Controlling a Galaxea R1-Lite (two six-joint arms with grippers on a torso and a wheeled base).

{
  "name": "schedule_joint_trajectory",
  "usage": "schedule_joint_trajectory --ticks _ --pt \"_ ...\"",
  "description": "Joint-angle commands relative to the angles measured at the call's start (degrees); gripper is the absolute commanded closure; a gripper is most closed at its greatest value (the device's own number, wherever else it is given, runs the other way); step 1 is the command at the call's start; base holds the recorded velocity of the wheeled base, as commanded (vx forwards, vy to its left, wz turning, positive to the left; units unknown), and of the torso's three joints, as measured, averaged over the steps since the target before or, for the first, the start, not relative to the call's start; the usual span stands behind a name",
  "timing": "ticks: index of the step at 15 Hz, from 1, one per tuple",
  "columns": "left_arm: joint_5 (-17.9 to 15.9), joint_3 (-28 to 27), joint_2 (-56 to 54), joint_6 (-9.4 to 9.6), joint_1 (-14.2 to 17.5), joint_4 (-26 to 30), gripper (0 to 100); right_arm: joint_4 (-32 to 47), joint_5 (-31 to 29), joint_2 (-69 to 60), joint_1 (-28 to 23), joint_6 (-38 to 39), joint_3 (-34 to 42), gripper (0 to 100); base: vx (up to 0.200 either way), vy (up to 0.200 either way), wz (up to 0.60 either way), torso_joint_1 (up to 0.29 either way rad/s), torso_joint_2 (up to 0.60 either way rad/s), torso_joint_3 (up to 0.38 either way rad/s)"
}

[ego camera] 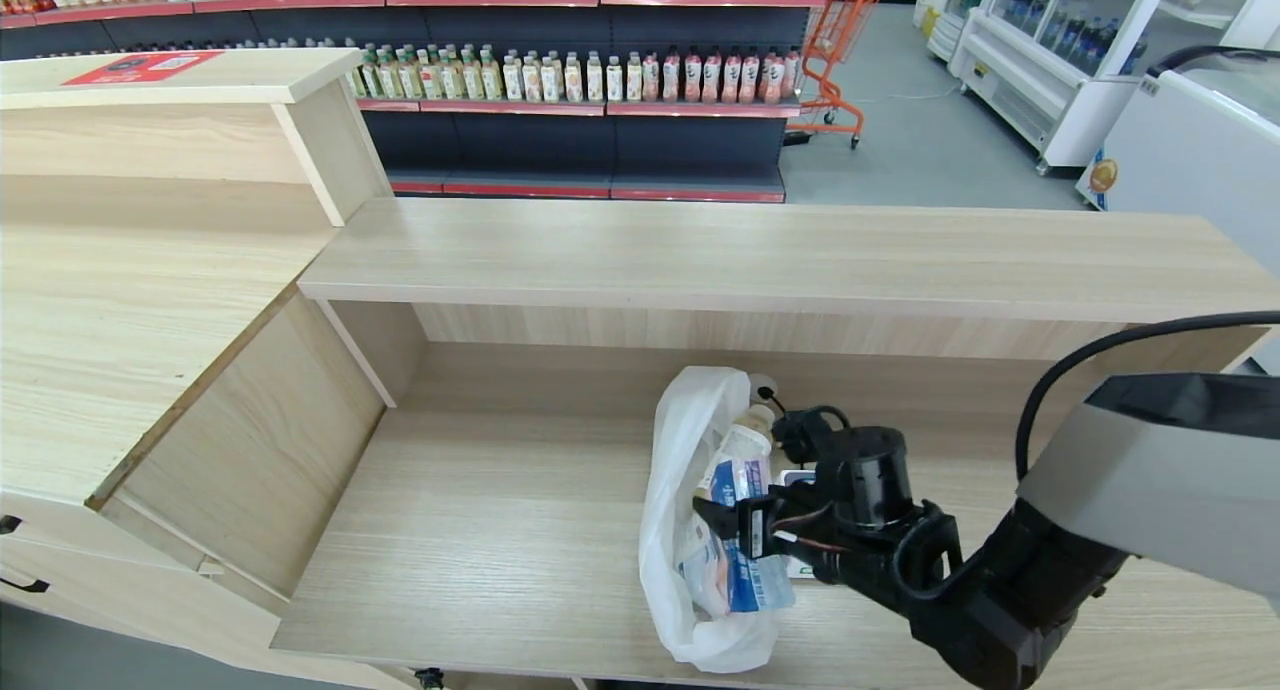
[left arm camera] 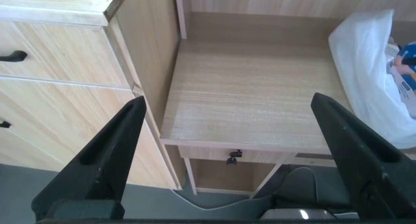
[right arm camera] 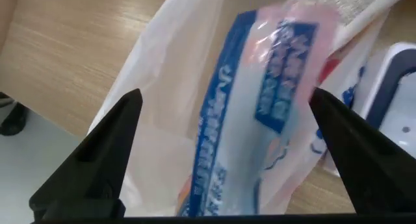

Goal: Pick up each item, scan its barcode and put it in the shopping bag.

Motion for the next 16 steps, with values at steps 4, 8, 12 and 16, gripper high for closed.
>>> schedule_joint_trajectory --ticks 4,8,12,16 --pt "0.0 0.0 0.0 0.00 -0.1 0.0 0 8.3 2.3 -17.7 -11.5 -0.7 5.1 0 0.000 0.000 0.00 0.000 0.00 0.000" --pt "0.0 0.0 0.0 0.00 0.0 0.0 0 20.1 2.2 -35.7 -18.5 -8.3 10.9 0 0.000 0.000 0.00 0.000 0.00 0.000" --pt "0.0 0.0 0.0 -0.09 0.0 0.0 0 34.3 -4.7 -57.7 -20.7 -11.6 16.0 0 0.000 0.000 0.00 0.000 0.00 0.000" --pt "0.0 0.0 0.0 0.00 0.0 0.0 0 47.7 -9.2 -80.8 -21.9 -10.9 26.8 0 0.000 0.000 0.00 0.000 0.00 0.000"
